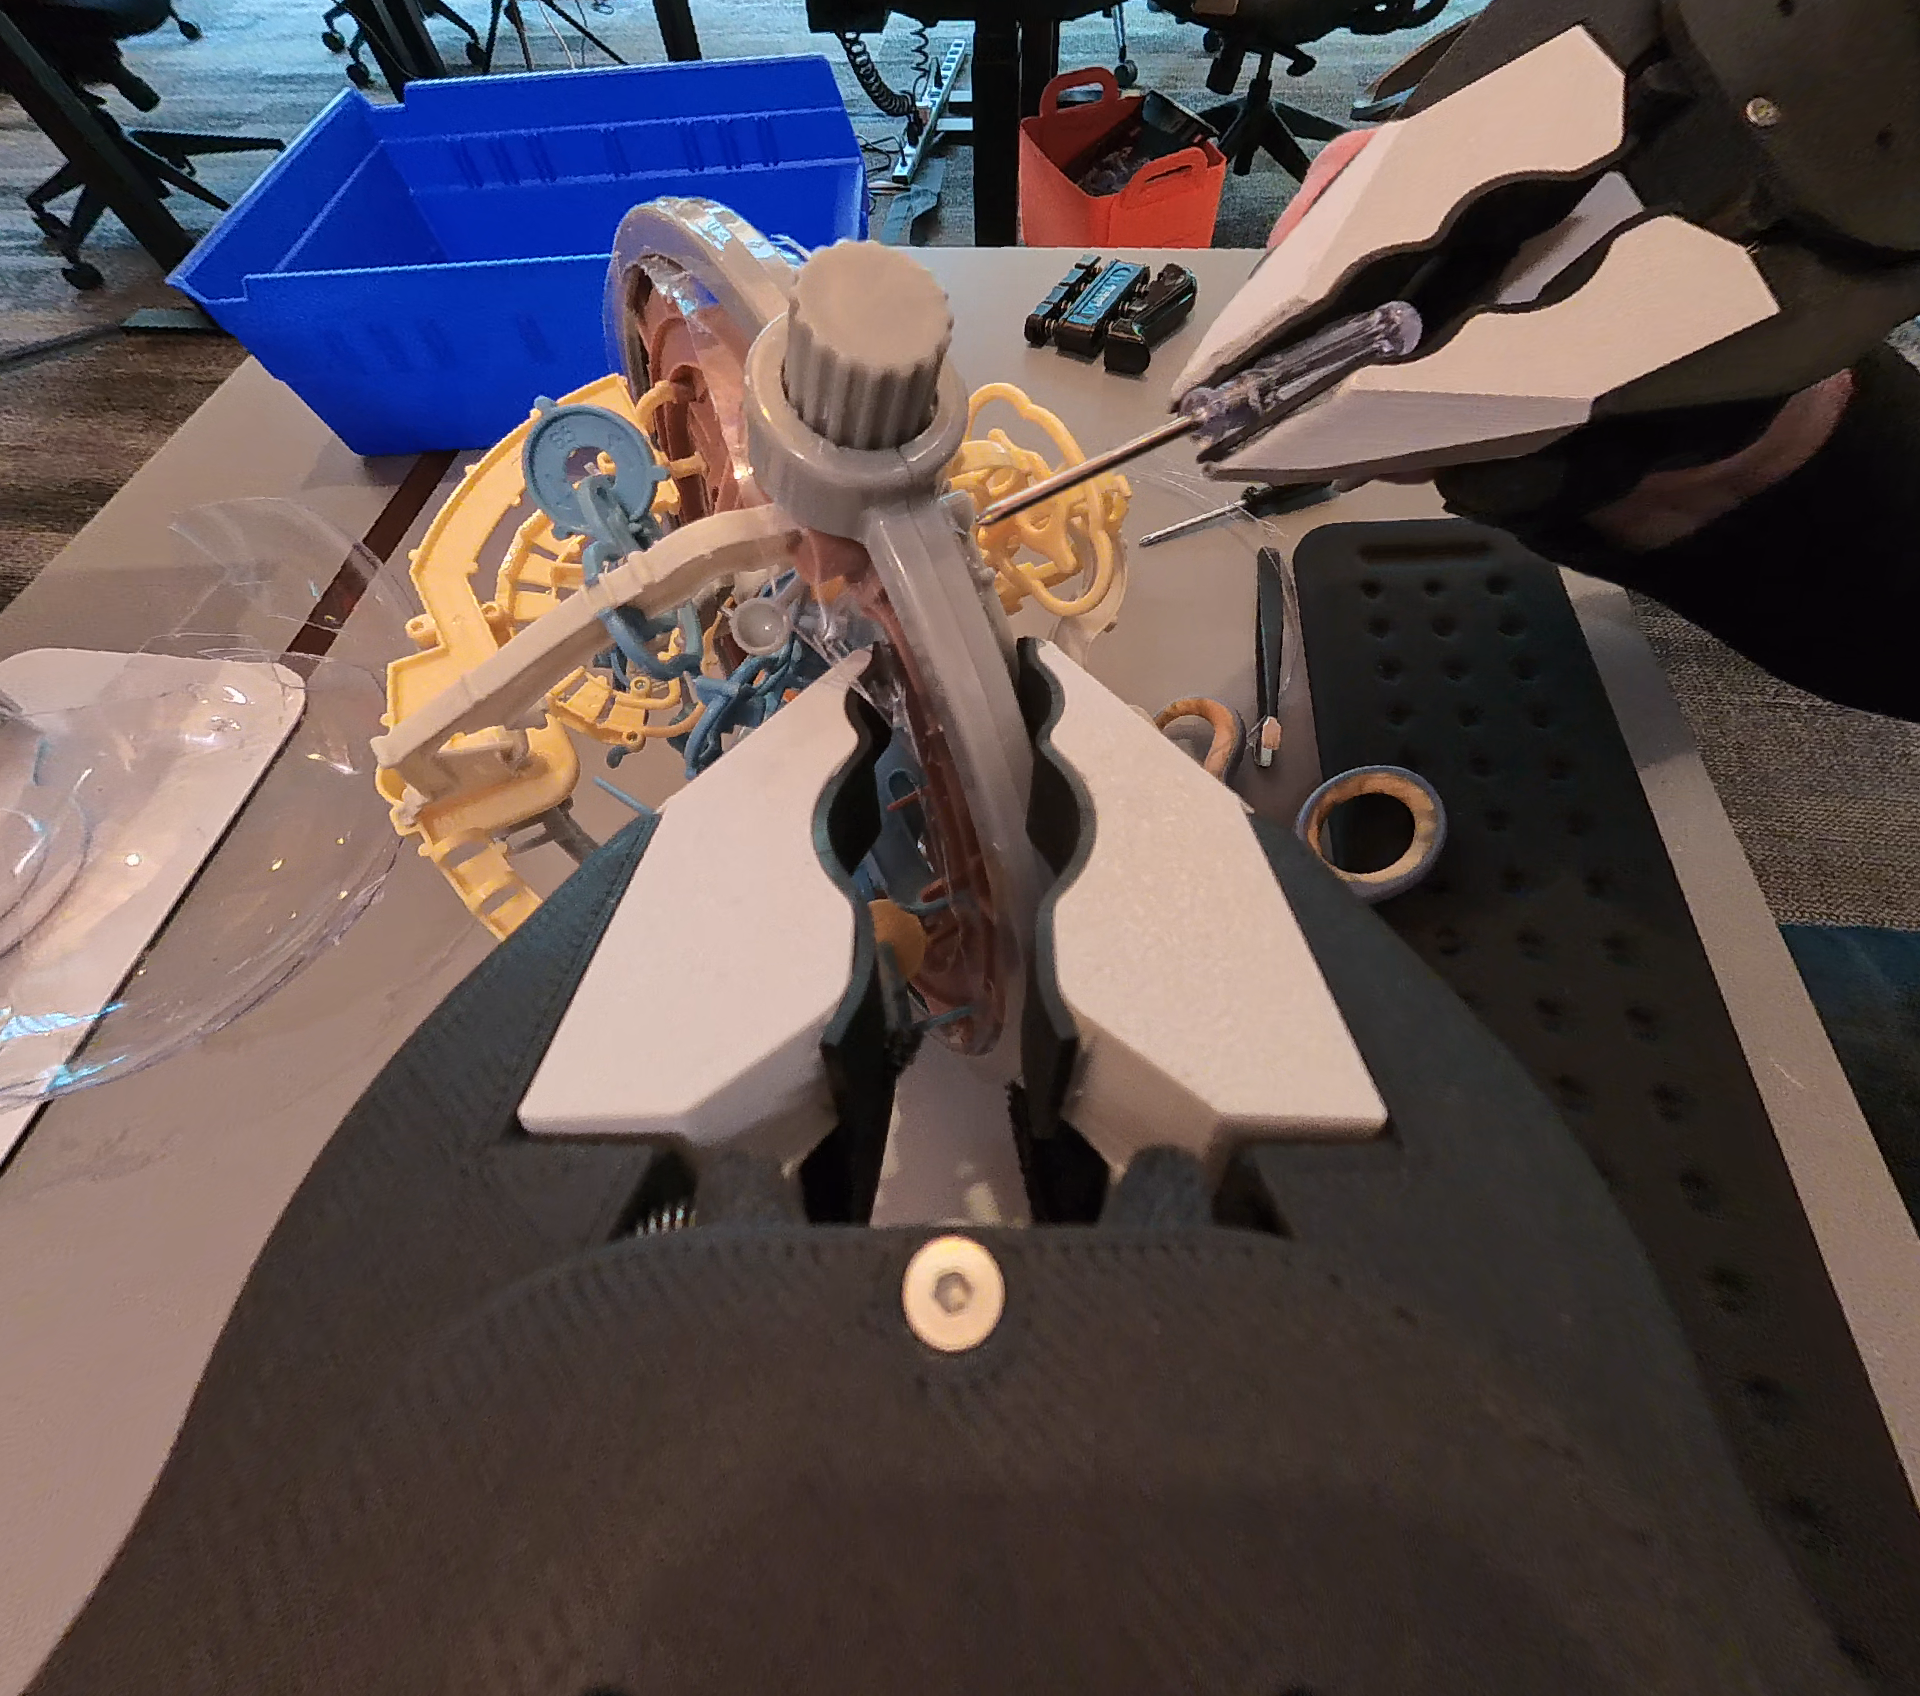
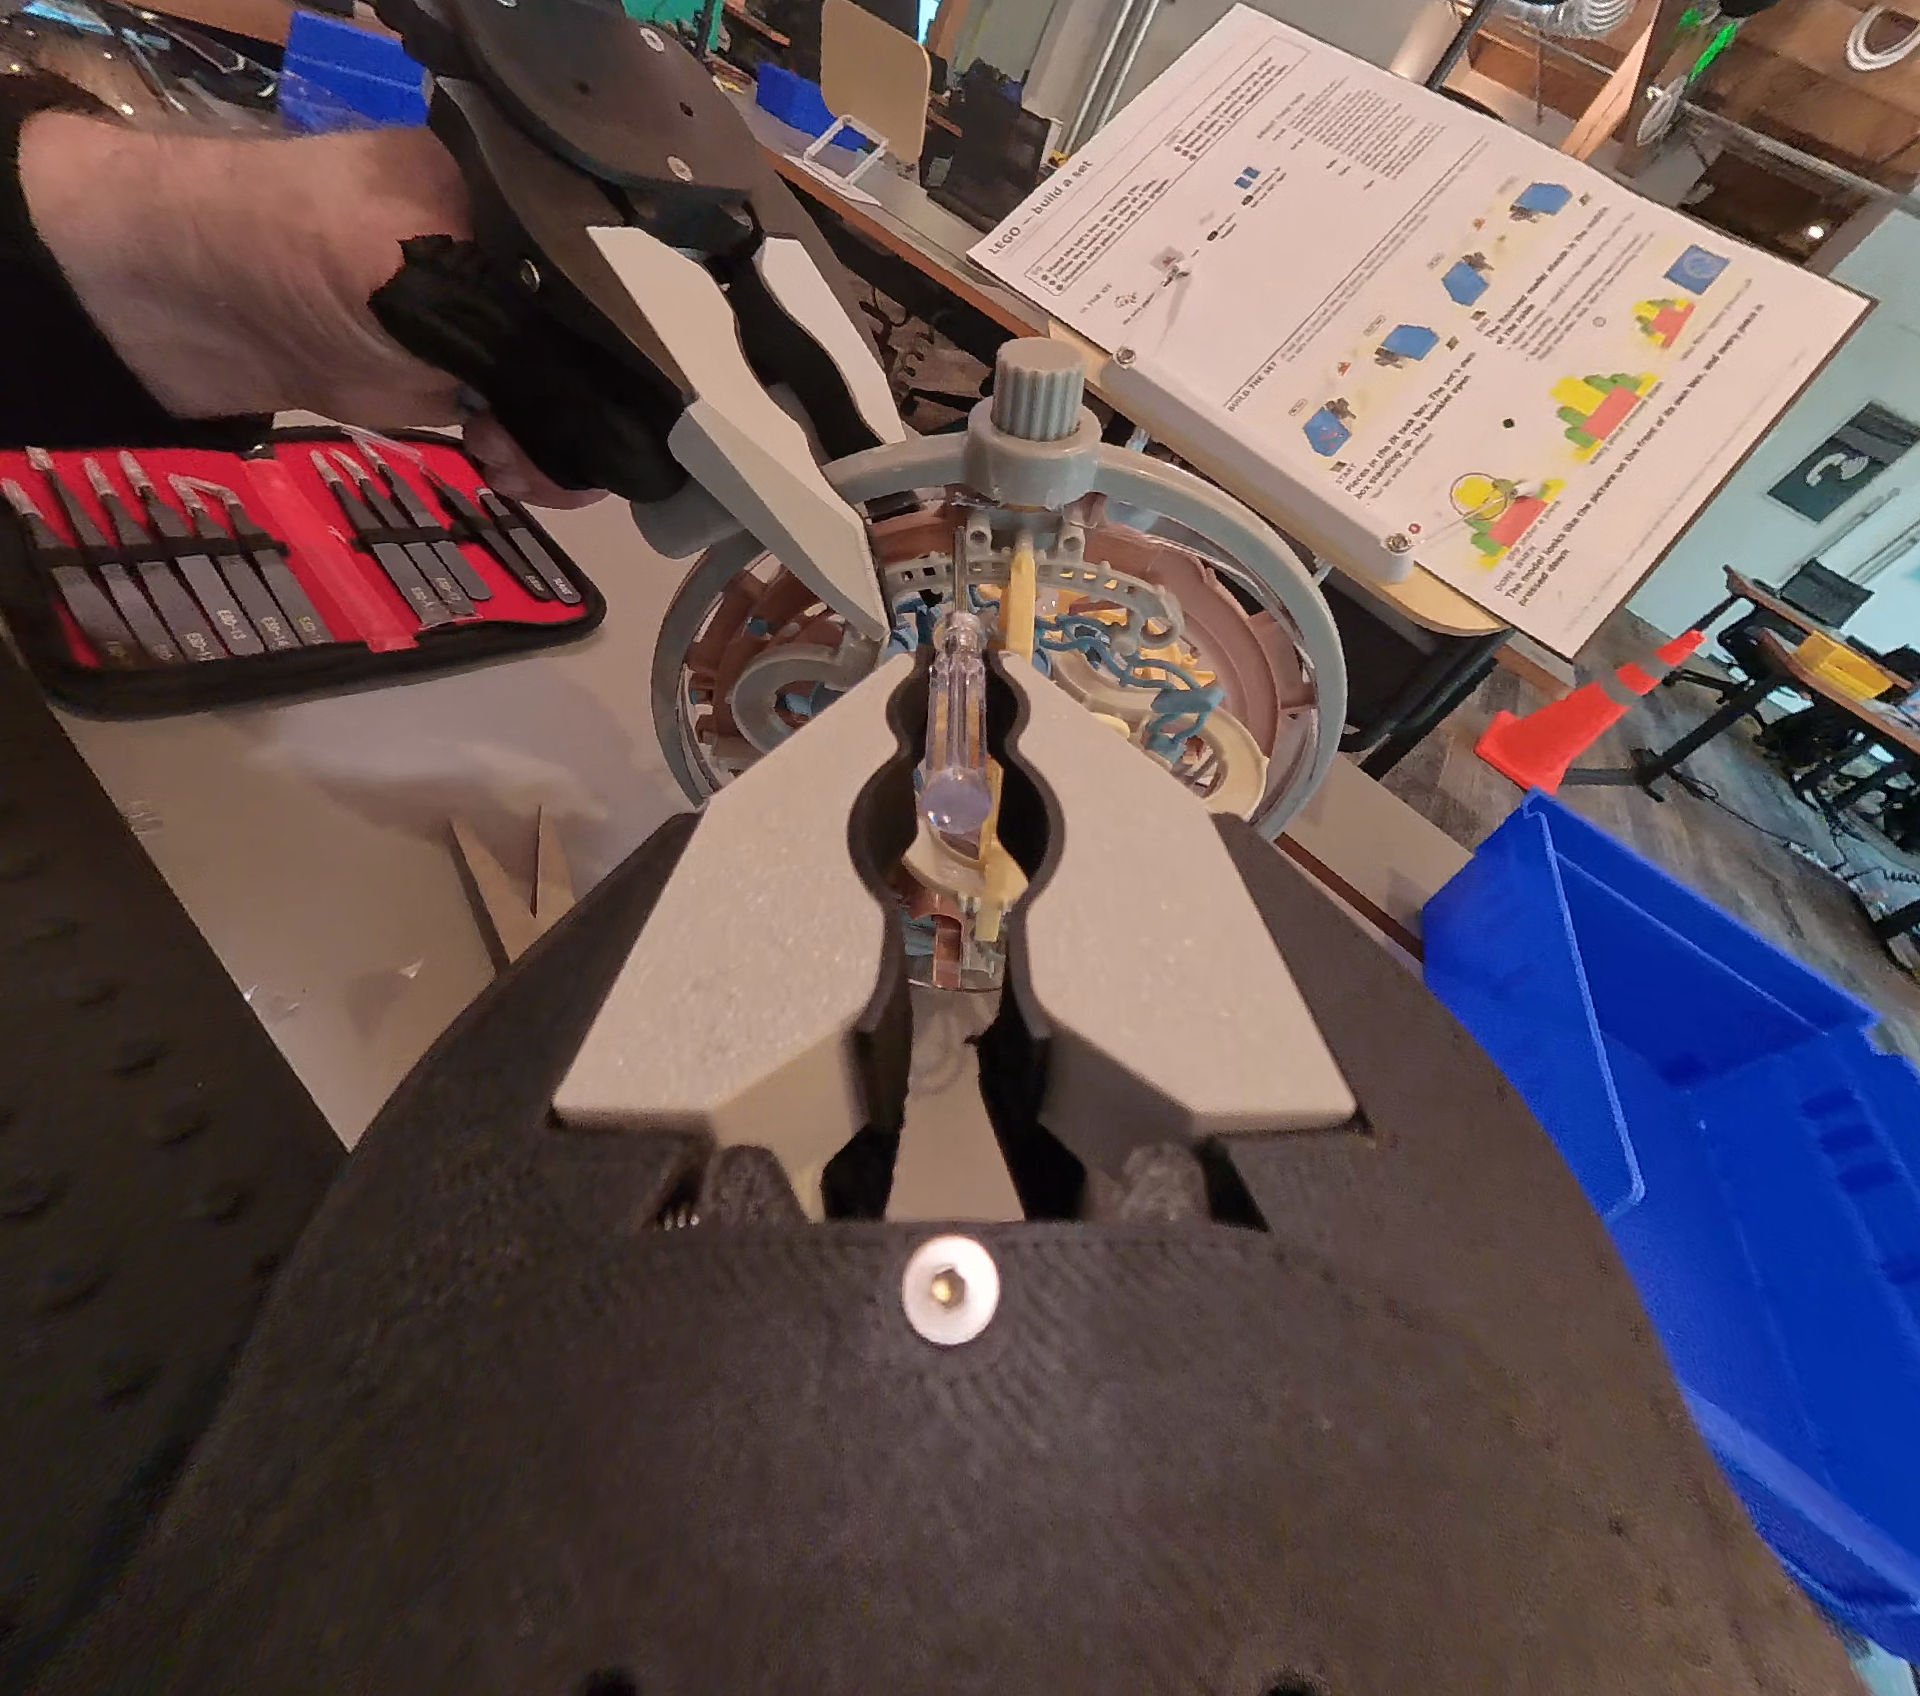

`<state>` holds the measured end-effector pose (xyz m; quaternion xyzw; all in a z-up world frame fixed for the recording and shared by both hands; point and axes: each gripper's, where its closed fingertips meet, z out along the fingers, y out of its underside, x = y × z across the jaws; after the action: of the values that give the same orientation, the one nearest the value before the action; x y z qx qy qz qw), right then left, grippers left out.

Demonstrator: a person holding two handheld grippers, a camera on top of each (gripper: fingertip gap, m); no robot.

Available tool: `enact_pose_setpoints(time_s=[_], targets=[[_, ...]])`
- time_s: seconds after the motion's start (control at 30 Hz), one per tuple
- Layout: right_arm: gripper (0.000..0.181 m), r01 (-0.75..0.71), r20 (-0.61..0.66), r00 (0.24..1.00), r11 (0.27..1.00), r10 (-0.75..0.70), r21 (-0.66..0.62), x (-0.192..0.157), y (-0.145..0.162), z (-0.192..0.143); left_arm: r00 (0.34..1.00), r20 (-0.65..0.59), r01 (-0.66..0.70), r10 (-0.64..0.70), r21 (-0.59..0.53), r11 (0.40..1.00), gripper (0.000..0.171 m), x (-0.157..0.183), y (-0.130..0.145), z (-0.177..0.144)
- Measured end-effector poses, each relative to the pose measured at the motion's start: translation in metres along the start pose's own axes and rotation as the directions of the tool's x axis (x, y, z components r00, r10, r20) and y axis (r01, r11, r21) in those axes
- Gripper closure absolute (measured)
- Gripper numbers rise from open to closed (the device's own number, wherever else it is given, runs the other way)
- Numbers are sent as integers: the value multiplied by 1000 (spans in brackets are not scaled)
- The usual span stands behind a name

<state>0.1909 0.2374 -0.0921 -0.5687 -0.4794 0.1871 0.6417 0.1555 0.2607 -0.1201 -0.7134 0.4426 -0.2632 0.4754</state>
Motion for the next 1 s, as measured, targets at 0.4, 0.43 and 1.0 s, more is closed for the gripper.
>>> enact_pose_setpoints(time_s=[0.4,0.43,1.0], targets=[[174,-118,1,993,993,118,22,1,4,0,1000,8,4,-4,3,1000,150,1,-1,1],[174,-124,0,992,992,124,18,1,5,0,1000,8,4,-5,3,1000,150,1,-1,2],[175,-376,23,927,925,375,57,3,3,2,999,40,-33,33,2,999,150,1,-1,4]])
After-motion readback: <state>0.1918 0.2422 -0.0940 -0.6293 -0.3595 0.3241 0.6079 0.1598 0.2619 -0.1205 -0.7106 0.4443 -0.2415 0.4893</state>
